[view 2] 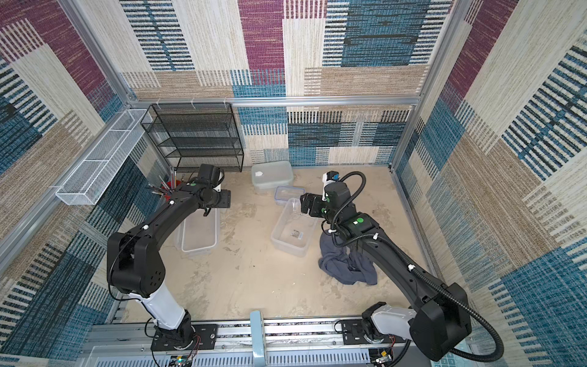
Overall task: Wipe the insides of the lunch boxes
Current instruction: Place the lid at the center of the board, then pick up the cleaning item at the center of the board, then move the lunch box to the center of the board.
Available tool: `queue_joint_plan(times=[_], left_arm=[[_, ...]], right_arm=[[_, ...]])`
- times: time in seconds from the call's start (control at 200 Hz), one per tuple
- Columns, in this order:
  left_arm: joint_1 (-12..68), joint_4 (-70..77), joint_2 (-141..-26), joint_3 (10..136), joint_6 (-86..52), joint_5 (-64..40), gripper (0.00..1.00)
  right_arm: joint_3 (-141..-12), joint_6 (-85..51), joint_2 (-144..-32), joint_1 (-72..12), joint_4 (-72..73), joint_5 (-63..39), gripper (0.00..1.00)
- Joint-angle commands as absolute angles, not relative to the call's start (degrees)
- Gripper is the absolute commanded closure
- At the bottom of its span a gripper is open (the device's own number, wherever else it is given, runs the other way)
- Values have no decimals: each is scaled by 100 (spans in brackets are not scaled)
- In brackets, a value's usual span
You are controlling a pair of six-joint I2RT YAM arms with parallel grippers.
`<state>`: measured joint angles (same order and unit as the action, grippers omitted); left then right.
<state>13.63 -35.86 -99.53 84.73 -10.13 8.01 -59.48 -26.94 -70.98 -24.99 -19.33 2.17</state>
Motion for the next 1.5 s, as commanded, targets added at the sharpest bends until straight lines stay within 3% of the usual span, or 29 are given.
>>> queue_joint_plan(times=[0.0,0.23,0.491,0.676,0.741,0.836,0.912,1.022,1.277,1.492], left_arm=[[1582,-3423,-9920,8658,-1257,-437,28],[2320,-3104,-10715,9233,-1598,-1892,26],[2808,-3008,-11501,9726,-1655,-2122,26],[2922,-2993,-11715,9817,-1630,-2133,26],[2935,-2997,-11781,9817,-1623,-2125,26],[2957,-2997,-11846,9813,-1640,-2156,26],[2994,-2997,-11875,9795,-1639,-2164,26],[3035,-2996,-11890,9800,-1633,-2129,28],[3089,-3057,-12007,9785,-1668,-2065,47],[3117,-3152,-11891,9674,-1695,-1911,84]], right_arm=[[-5779,-2478,-7058,-2059,-2684,457,1],[-5175,-2351,-7588,-1542,-3302,761,1],[-4751,-2504,-8974,-1489,-3045,1081,1],[-4409,-2633,-9381,-1486,-2472,323,0],[-4263,-2718,-9348,-1489,-2281,35,12],[-4153,-2794,-9189,-1493,-2180,-158,54],[-4164,-2795,-8976,-1489,-2267,-111,78],[-4309,-2745,-8549,-1492,-2528,95,99],[-5263,-2333,-7191,-1487,-2868,459,100],[-6512,-1768,-6749,-1493,-3110,348,100]])
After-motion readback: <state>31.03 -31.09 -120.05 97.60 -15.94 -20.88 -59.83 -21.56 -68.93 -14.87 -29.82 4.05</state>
